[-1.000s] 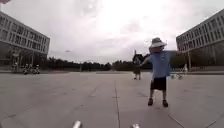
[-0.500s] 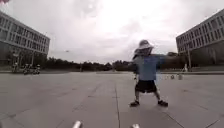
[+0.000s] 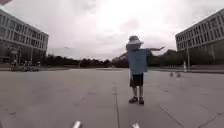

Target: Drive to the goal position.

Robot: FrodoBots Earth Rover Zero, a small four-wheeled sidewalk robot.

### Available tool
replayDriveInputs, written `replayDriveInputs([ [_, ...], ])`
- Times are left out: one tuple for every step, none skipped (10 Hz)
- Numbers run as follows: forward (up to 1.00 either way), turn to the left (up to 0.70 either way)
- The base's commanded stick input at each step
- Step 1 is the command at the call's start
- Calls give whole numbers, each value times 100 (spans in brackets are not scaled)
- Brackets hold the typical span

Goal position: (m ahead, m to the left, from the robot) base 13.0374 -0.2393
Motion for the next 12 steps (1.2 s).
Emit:
replayDriveInputs([
  [0, 0],
  [0, 0],
  [0, 0],
  [0, 0],
  [0, 0],
  [0, 0],
  [7, 0],
  [6, 0],
  [7, 0],
  [7, 0],
  [7, 0],
  [46, 0],
])
